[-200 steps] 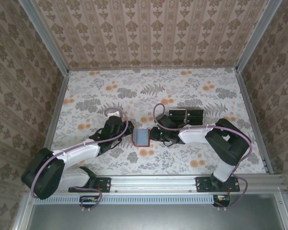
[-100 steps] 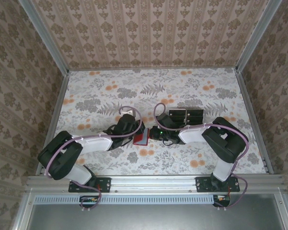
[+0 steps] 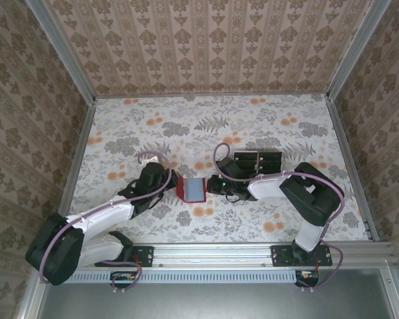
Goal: Put the credit cards into the card holder
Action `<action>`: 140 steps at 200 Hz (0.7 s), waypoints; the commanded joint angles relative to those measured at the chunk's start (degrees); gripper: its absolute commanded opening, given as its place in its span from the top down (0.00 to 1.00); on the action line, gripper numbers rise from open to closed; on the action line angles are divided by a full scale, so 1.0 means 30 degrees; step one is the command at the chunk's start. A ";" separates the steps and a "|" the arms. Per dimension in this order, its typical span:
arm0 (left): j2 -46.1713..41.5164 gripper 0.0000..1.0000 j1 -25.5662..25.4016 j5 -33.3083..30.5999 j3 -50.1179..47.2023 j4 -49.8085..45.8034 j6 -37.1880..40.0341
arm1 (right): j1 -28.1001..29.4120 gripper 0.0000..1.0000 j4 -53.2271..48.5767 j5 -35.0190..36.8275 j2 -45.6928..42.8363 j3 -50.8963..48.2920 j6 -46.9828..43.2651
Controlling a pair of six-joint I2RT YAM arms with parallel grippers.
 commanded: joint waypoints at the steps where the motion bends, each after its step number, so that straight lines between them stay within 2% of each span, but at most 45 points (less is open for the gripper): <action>1: 0.0060 1.00 0.0418 -0.0818 -0.0226 -0.2948 0.0984 | -0.0063 1.00 -0.1569 -0.0018 0.0850 -0.0209 0.0168; 27: 0.1502 1.00 0.0448 -0.1602 0.1004 -0.5467 0.1806 | -0.0065 1.00 -0.1739 -0.0004 0.0726 -0.0132 0.0348; 46: 0.2948 0.93 0.0365 -0.1895 0.2239 -0.6878 0.2674 | -0.0073 1.00 -0.1932 -0.0018 0.0647 -0.0054 0.0469; 70: 0.3916 0.77 0.0334 -0.1874 0.3416 -0.7556 0.3606 | -0.0076 1.00 -0.2071 -0.0026 0.0449 0.0063 0.0573; 86: 0.3639 0.59 0.0347 -0.1945 0.3907 -0.7841 0.4132 | -0.0035 1.00 -0.2212 -0.0055 0.0290 0.0193 0.0560; 105: 0.2813 0.43 0.0341 -0.2060 0.4477 -0.8547 0.4671 | 0.0021 1.00 -0.2421 -0.0089 0.0085 0.0320 0.0630; 119: 0.2074 0.35 0.0337 -0.1986 0.4809 -0.9150 0.4960 | 0.0041 0.92 -0.2592 -0.0150 -0.0149 0.0385 0.0718; 140: 0.1037 0.28 0.0204 -0.1851 0.5135 -1.0094 0.5032 | 0.0085 0.78 -0.2974 -0.0105 -0.1008 0.0330 0.0743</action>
